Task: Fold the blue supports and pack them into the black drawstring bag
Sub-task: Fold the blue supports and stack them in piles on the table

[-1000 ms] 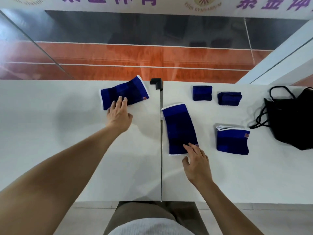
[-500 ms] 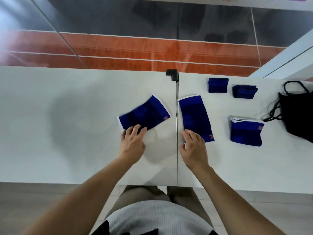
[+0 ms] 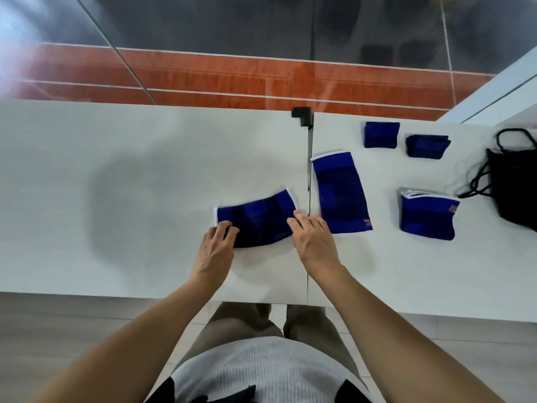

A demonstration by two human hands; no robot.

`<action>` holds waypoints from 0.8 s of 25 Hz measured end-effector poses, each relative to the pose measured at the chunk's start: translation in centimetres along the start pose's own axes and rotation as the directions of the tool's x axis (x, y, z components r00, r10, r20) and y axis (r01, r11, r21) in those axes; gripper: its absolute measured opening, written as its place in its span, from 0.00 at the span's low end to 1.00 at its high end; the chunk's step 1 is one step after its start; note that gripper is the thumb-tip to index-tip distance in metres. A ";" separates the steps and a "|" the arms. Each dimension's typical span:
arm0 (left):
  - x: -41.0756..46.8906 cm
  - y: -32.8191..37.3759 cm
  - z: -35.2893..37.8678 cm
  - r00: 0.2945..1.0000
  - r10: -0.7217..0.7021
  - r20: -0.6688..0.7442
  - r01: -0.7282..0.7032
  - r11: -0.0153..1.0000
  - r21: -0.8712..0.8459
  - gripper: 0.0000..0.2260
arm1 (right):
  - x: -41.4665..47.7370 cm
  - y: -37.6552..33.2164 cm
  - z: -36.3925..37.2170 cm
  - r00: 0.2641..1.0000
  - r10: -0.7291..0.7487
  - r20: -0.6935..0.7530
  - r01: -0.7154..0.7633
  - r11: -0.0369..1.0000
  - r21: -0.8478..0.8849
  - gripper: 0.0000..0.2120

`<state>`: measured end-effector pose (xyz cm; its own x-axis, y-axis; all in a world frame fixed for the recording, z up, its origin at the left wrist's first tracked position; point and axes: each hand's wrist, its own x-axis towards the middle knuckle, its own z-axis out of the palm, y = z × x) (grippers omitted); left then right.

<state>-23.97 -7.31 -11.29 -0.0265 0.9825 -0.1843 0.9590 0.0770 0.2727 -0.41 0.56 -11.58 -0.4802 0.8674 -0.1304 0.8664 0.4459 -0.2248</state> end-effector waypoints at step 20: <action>15.5 11.2 -7.2 0.862 -0.161 0.480 0.490 0.503 -0.712 0.19 | -2.1 9.1 -7.2 0.653 0.704 0.279 -0.423 0.033 0.906 0.07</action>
<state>-15.69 9.96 -4.26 -0.0421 0.7537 -0.6559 0.2682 0.6409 0.7192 9.51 4.38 -6.45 0.2581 0.8188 -0.5128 0.1076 -0.5519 -0.8270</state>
